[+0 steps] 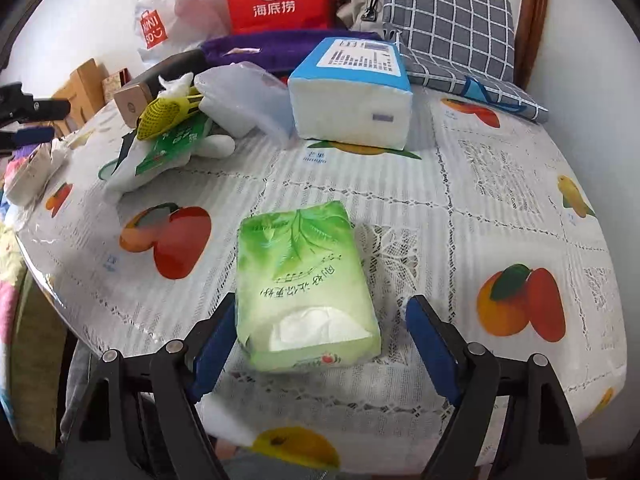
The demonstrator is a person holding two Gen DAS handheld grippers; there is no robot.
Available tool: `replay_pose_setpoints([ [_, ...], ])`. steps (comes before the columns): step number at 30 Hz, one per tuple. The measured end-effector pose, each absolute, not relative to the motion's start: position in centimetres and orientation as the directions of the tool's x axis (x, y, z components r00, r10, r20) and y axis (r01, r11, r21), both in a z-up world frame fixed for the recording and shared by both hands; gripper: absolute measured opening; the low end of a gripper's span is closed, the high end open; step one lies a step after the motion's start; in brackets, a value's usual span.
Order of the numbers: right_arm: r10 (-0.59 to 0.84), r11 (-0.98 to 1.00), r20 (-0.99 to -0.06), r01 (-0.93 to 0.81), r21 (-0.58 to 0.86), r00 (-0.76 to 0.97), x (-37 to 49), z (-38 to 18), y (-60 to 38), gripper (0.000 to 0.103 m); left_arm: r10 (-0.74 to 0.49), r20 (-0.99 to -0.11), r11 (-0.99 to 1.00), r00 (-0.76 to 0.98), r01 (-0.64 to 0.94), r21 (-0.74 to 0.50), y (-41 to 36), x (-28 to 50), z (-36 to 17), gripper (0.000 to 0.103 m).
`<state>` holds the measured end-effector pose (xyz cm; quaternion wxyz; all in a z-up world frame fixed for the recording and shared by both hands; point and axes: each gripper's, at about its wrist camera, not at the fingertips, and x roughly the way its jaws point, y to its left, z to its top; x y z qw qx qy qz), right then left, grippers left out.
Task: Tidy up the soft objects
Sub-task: 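Grasp the green tissue pack with the right gripper while the left gripper grasps white tissues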
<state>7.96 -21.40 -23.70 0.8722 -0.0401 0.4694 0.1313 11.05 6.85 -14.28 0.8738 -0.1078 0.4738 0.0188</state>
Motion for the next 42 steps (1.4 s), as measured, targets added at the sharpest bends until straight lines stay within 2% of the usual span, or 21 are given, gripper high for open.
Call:
replay_pose_setpoints([
  [3, 0.186, 0.966, -0.812, -0.254, 0.047, 0.553, 8.2, -23.6, -21.6, 0.065, -0.080, -0.845, 0.977, 0.529, -0.128, -0.173, 6.4, 11.5, -15.1, 0.069],
  [4, 0.188, 0.966, -0.808, -0.252, 0.050, 0.559, 8.3, -23.5, -21.6, 0.056, -0.086, -0.846, 0.977, 0.526, -0.124, -0.176, 6.3, 11.7, -15.2, 0.069],
  [5, 0.186, 0.967, -0.807, -0.248, 0.051, 0.561, 8.6, -23.4, -21.7, 0.052, -0.089, -0.845, 0.977, 0.528, -0.119, -0.177, 6.2, 11.8, -15.3, 0.069],
  [15, 0.190, 0.968, -0.790, -0.244, 0.052, 0.583, 10.2, -23.5, -21.6, 0.052, -0.156, -0.825, 0.977, 0.543, -0.037, -0.209, 3.6, 15.3, -15.6, 0.065],
  [18, 0.196, 0.967, -0.788, -0.249, 0.056, 0.584, 10.5, -23.6, -21.7, 0.052, -0.172, -0.826, 0.979, 0.537, 0.001, -0.203, 2.4, 16.4, -15.7, 0.052],
  [20, 0.196, 0.967, -0.786, -0.249, 0.056, 0.586, 10.8, -23.6, -21.8, 0.052, -0.178, -0.825, 0.980, 0.537, 0.022, -0.197, 1.8, 17.0, -15.7, 0.052],
  [24, 0.203, 0.966, -0.781, -0.251, 0.062, 0.590, 11.2, -23.6, -21.9, 0.053, -0.192, -0.820, 0.980, 0.540, 0.054, -0.194, 1.0, 18.0, -15.6, 0.044],
  [27, 0.212, 0.964, -0.774, -0.258, 0.065, 0.597, 11.4, -23.7, -22.1, 0.053, -0.204, -0.816, 0.978, 0.541, 0.074, -0.196, 0.7, 18.8, -15.7, 0.030],
  [34, 0.225, 0.960, -0.764, -0.271, 0.069, 0.605, 11.8, -23.7, -22.2, 0.053, -0.212, -0.834, 0.974, 0.509, 0.043, -0.221, 1.1, 20.4, -16.8, 0.031],
  [42, 0.224, 0.960, -0.771, -0.269, 0.071, 0.596, 12.5, -23.6, -22.2, 0.053, -0.189, -0.853, 0.981, 0.486, 0.053, -0.188, 0.2, 21.5, -18.3, 0.032],
])
